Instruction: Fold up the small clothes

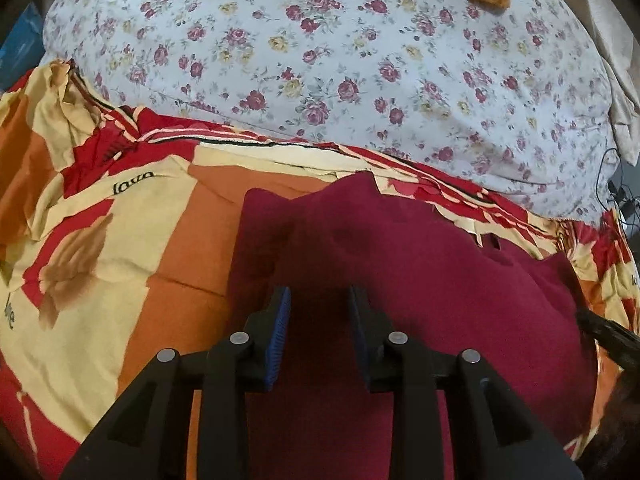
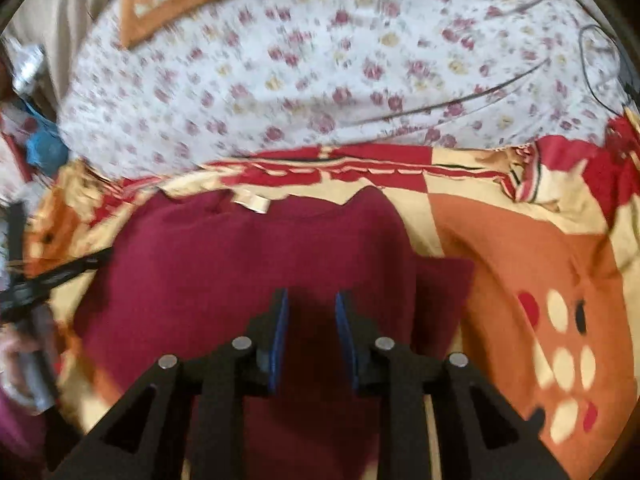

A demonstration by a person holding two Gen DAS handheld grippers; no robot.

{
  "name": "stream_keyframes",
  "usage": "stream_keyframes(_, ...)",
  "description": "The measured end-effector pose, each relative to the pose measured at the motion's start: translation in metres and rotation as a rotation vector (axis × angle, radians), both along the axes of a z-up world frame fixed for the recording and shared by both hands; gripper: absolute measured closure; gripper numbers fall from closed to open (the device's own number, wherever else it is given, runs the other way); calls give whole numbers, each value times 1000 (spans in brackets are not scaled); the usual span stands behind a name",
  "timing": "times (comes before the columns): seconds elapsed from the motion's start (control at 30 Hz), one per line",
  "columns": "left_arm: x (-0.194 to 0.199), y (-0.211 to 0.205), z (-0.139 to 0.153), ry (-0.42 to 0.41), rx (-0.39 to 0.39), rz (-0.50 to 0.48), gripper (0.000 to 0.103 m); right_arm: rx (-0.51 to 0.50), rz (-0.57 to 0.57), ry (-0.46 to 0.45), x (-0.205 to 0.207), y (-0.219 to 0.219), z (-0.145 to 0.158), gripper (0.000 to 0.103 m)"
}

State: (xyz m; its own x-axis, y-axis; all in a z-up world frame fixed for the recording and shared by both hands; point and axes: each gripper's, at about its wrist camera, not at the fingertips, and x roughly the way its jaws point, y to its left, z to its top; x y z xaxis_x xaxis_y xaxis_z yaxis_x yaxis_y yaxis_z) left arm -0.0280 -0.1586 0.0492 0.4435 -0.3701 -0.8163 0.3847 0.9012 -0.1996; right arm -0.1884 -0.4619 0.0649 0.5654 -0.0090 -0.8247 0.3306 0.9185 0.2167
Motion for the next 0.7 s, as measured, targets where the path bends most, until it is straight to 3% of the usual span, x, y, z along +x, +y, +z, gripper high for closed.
stream_keyframes(0.1, 2, -4, -4, -8, 17, -3, 84, -80, -27, 62, 22, -7, -23, 78)
stream_keyframes(0.2, 2, -9, -7, -20, 40, -12, 84, -77, -47, 41, 26, -17, -33, 78)
stream_keyframes(0.37, 3, -10, -8, -21, 46, -17, 84, -90, -64, 59, 25, -16, -21, 77)
stream_keyframes(0.43, 3, -9, -8, -21, 42, -17, 84, -97, -64, 19, 18, -5, -4, 76)
stream_keyframes(0.57, 3, -9, -9, -22, 41, -17, 84, -79, 17, -45, 24, 25, 22, 68)
stream_keyframes(0.7, 4, -8, -10, -17, 31, -15, 84, -13, 137, -49, 56, 58, 21, 68)
